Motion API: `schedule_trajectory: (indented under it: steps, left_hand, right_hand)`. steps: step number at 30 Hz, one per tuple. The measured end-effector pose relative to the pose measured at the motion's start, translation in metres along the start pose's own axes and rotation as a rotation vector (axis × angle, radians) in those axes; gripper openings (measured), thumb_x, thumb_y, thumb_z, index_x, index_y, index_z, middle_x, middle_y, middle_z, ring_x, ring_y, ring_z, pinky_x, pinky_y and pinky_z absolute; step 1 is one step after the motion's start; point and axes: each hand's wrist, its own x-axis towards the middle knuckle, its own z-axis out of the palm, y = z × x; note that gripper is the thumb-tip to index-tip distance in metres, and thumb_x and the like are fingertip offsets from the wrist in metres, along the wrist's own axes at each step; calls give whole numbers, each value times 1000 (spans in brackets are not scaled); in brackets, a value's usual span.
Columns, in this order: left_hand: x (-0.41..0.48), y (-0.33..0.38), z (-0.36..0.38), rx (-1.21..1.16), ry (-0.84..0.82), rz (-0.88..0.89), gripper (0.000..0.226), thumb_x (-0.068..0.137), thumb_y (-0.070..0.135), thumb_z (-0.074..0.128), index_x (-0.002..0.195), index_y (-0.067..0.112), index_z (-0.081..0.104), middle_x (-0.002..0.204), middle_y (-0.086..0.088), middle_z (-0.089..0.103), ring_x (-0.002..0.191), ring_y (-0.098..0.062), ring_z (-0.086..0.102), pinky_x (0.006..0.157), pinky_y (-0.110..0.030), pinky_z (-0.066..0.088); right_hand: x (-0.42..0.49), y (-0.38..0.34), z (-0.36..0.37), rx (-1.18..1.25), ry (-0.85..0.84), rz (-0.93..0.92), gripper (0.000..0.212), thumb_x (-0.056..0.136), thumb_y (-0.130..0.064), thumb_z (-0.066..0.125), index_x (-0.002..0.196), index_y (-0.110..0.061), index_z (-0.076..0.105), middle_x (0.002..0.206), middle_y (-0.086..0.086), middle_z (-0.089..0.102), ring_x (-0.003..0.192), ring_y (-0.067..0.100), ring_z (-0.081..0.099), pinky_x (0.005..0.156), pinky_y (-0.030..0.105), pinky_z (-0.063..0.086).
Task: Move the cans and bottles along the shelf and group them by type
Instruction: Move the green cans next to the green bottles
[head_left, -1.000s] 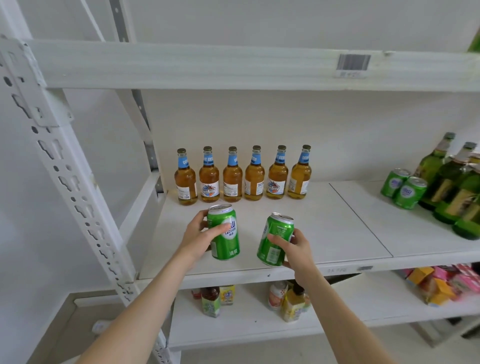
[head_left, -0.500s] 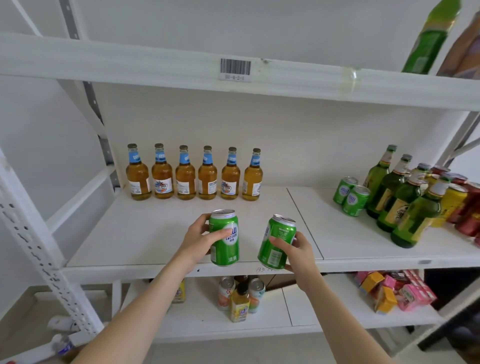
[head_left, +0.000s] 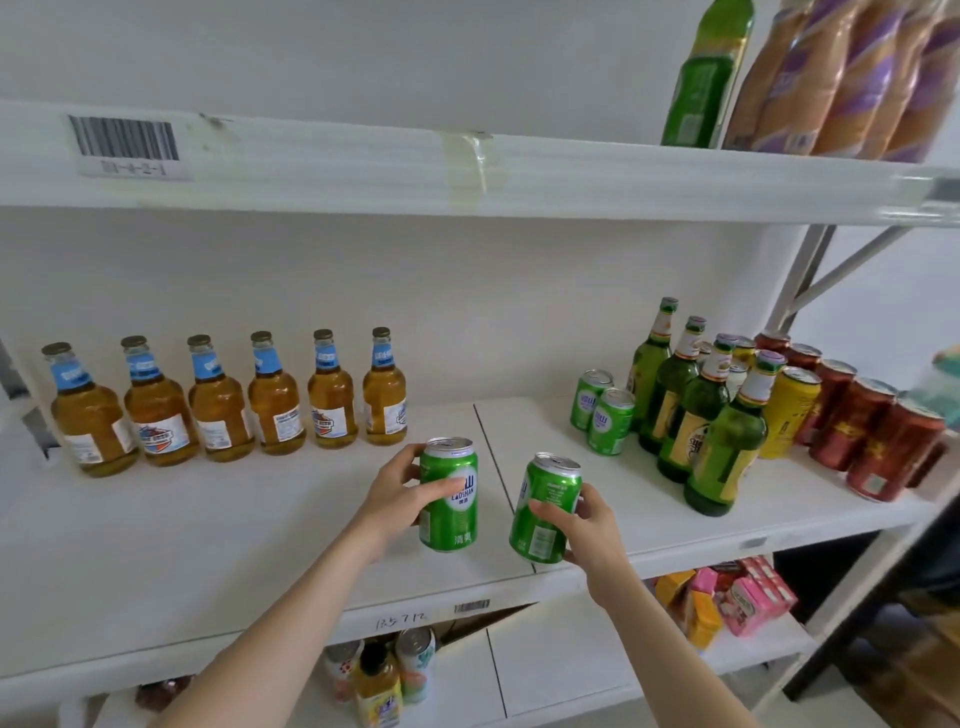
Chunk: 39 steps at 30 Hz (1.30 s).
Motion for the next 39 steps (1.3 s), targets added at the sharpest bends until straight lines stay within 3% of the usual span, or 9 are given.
schedule_trajectory:
  steps: [6,13,18,22,28,32,36,39]
  left_hand:
    - [36,8,65,9,-31,1,67,48,54,84,109,38,61,109,3,69,98,-14,68,65,-27,55]
    - [59,2,153,-8,11,-21,53,62,40,85,108,38,61,109,3,69,96,-12,67,63,-25,53]
    - [70,-5,193,-13,50,-15,51,64,33,87,107,38,61,109,4,70,96,-10,68,65,-24,52]
    - [81,-9,203,19,73,-3,46,73,22,85,107,39,60,109,8,68,93,-3,66,61,-17,51]
    - [101,-16,206,31,103,1,61,60,29,91,111,37,59,113,7,68,100,-10,65,68,-26,50]
    - [114,-22,207,8,107,12,67,54,26,92,112,37,60,114,5,68,103,-12,66,76,-29,53]
    - [122,-27,206,26,89,44,77,41,37,90,112,36,60,116,4,69,106,-14,67,90,-35,55]
    - [126,-30,205,25,72,60,78,41,36,90,113,35,60,117,4,69,106,-14,67,89,-32,53]
  right_hand:
    - [41,-1,-59,3,23,7,41,75,-19,82,106,-30,58,109,-4,65,97,15,62,66,28,48]
    - [85,1,-136,-36,-11,5,39,72,-18,84,102,-23,60,103,0,69,99,20,66,88,45,55]
    - [113,9,-166,-33,-45,-6,45,70,-17,86,107,-23,60,105,0,70,99,20,66,89,44,54]
    - [134,18,-169,-28,-66,-17,49,69,-18,87,110,-21,60,107,-1,69,101,17,65,84,35,52]
    - [163,26,-163,-31,-74,-48,68,68,-23,88,126,-26,53,111,-14,63,98,-1,56,74,20,45]
    - [181,31,-159,-44,-68,-73,71,69,-22,87,129,-27,49,114,-13,61,106,10,56,88,30,43]
    - [196,34,-156,-54,-57,-95,78,70,-20,86,137,-26,45,127,-6,59,118,16,53,102,39,44]
    - [204,35,-155,-68,-47,-108,83,71,-20,86,141,-26,42,134,-4,57,122,18,51,106,41,42]
